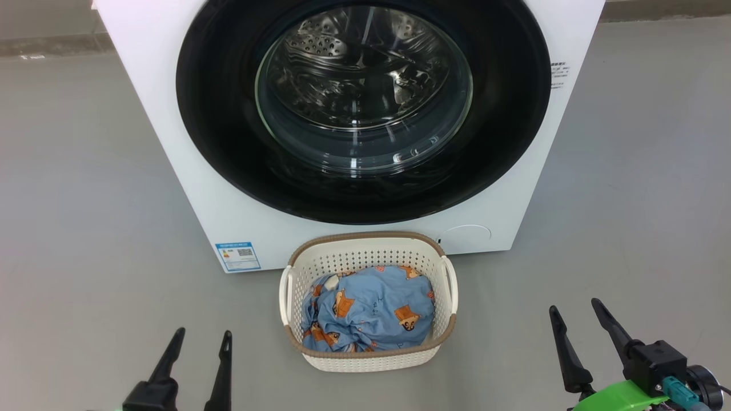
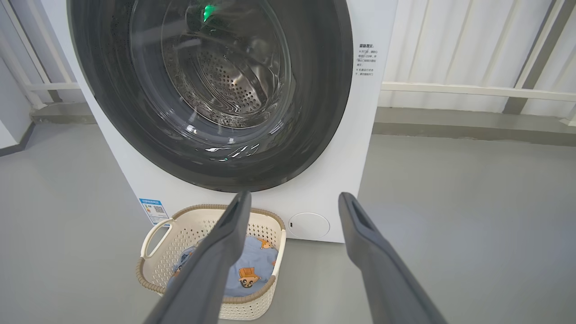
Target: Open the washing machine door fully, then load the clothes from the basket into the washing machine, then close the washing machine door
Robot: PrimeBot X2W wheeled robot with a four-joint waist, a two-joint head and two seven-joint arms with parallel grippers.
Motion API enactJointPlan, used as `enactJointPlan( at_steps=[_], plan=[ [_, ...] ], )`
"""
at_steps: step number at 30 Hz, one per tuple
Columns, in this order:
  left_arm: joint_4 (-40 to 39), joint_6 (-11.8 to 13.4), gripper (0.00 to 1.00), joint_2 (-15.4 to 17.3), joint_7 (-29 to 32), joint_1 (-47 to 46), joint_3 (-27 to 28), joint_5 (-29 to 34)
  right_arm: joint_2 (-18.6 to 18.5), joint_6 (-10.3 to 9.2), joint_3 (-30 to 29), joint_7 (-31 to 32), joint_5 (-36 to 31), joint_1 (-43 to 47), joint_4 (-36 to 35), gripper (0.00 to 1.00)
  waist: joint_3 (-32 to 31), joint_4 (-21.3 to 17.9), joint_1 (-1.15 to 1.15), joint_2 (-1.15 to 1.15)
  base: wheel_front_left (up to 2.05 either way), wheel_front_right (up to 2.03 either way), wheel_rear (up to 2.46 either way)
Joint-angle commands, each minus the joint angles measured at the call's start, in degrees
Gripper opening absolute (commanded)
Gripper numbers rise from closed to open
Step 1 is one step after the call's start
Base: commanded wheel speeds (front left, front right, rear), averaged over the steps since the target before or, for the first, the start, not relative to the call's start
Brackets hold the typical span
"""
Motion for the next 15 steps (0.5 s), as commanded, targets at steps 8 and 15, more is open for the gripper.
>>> enactJointPlan(
  at_steps=[8,15],
  plan=[
    [-2.12,0.99,1.00,0.58,-1.28,-1.51,2.53,2.61,-0.58,0.09,1.67,-1.26,-3.31,-0.46,-2.05,1.00,0.52,0.26,0.00,0.00,0.00,0.00,0.00],
    [-1.39,0.39,1.00,0.37,-1.28,-1.62,4.03,1.40,-0.37,0.09,1.63,-1.26,-1.98,-0.63,-1.80,1.00,0.84,0.21,0.00,0.00,0.00,0.00,0.00]
  ],
)
